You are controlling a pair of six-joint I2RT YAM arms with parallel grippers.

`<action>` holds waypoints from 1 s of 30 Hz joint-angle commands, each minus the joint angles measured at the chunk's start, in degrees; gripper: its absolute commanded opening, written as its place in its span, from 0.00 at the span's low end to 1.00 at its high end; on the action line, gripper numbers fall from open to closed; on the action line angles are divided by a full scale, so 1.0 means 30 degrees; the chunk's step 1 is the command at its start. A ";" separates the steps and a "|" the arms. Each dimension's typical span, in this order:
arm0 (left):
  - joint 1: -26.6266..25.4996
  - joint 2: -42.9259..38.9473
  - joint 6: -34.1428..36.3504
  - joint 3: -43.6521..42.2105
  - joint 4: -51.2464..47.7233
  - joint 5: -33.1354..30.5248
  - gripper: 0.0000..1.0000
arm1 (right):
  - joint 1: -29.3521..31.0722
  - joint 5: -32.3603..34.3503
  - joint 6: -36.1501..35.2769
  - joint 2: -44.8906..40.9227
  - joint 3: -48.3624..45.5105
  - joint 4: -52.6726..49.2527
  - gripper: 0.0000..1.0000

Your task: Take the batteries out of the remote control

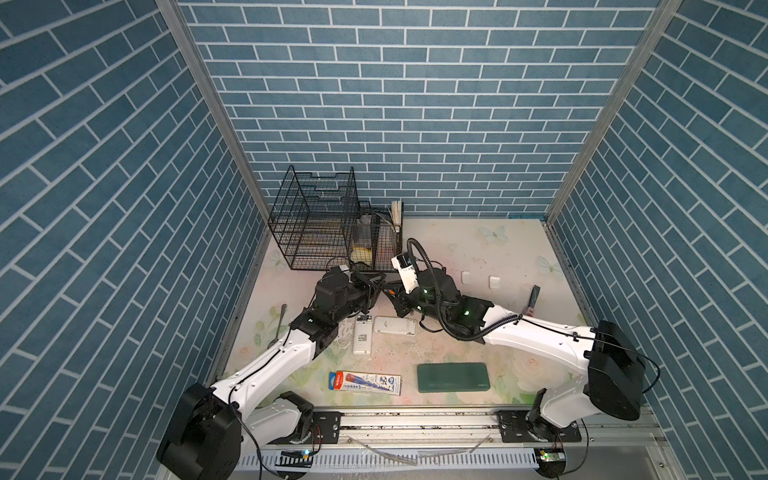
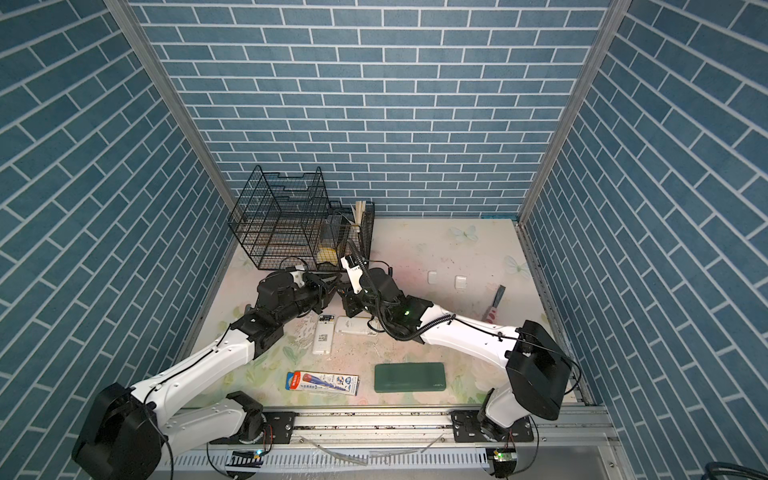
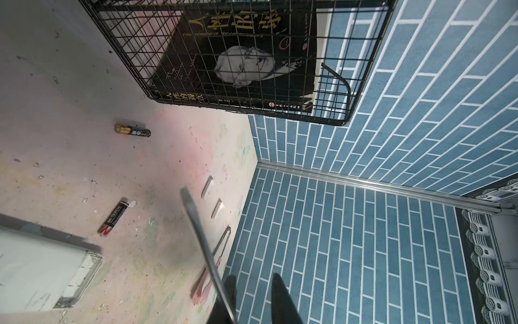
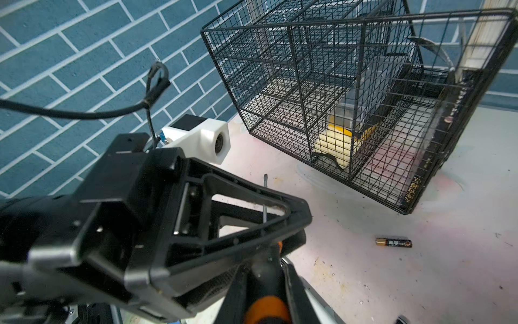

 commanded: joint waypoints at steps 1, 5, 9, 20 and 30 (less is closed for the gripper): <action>0.0212 0.0029 0.0384 -0.0249 0.0443 -0.0158 0.00 | 0.0132 0.0128 -0.0403 0.0072 0.0727 0.0404 0.00; 0.0298 -0.0080 0.0444 -0.0307 0.0404 -0.0416 0.00 | 0.0150 -0.0192 -0.0050 -0.0091 0.0758 0.0270 0.02; 0.0597 -0.0097 0.0531 -0.0371 0.0709 -0.0506 0.00 | 0.0159 -0.0820 0.0526 -0.0458 0.0646 0.0092 0.25; 0.1238 -0.0169 0.1271 -0.0474 0.1657 -0.0596 0.00 | 0.0132 -0.1411 0.2357 -0.2119 -0.0417 -0.0711 0.49; 0.1301 -0.0904 0.4814 -0.0279 0.1649 -0.1308 0.00 | -0.2968 -0.6263 0.9707 -0.3547 -0.0890 -0.1065 0.50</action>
